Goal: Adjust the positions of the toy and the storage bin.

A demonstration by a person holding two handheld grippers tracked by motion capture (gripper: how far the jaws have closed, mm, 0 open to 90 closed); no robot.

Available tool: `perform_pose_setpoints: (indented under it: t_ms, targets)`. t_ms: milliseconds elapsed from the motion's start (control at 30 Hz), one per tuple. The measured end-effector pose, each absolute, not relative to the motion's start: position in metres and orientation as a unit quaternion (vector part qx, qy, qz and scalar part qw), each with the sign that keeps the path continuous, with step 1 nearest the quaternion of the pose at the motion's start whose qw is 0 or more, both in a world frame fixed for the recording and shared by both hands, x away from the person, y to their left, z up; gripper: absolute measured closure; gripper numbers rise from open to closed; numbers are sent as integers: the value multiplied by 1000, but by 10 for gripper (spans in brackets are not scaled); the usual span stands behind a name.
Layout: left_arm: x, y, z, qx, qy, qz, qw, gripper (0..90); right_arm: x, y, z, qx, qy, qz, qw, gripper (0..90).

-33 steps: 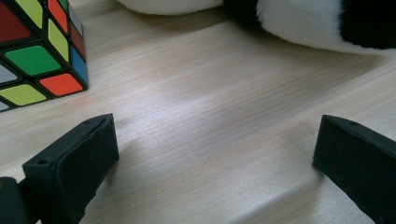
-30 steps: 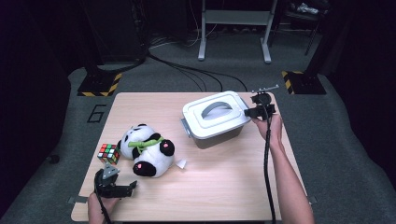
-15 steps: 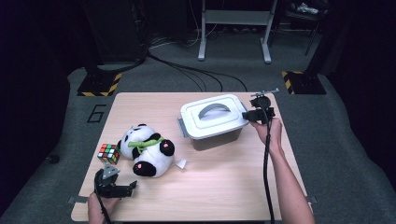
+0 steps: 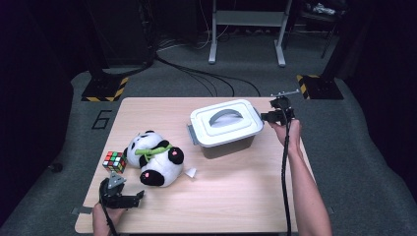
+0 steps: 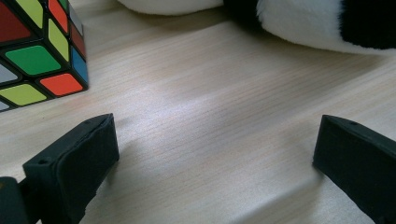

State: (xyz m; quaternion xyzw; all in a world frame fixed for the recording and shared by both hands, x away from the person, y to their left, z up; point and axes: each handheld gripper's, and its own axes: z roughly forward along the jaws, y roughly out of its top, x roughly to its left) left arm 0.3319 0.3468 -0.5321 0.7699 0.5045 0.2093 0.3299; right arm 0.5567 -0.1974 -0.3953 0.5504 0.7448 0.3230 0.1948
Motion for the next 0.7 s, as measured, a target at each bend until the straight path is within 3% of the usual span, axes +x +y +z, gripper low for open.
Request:
perform_pose_setpoints:
  t_ms: [300,367,467,700]
  targets:
    - [332,347,-532,771,504,209,329,0,568,-200,-411,566,735,343,147,669]
    - [332,347,-532,770,504,209,329,0,568,-202,-413,567,732,350,139,717]
    - [332,347,-532,771,504,209,329,0,566,-196,-414,561,738,346,144,815]
    - [332,347,-532,771,504,209,329,0,560,-192,-412,570,737,327,158,822]
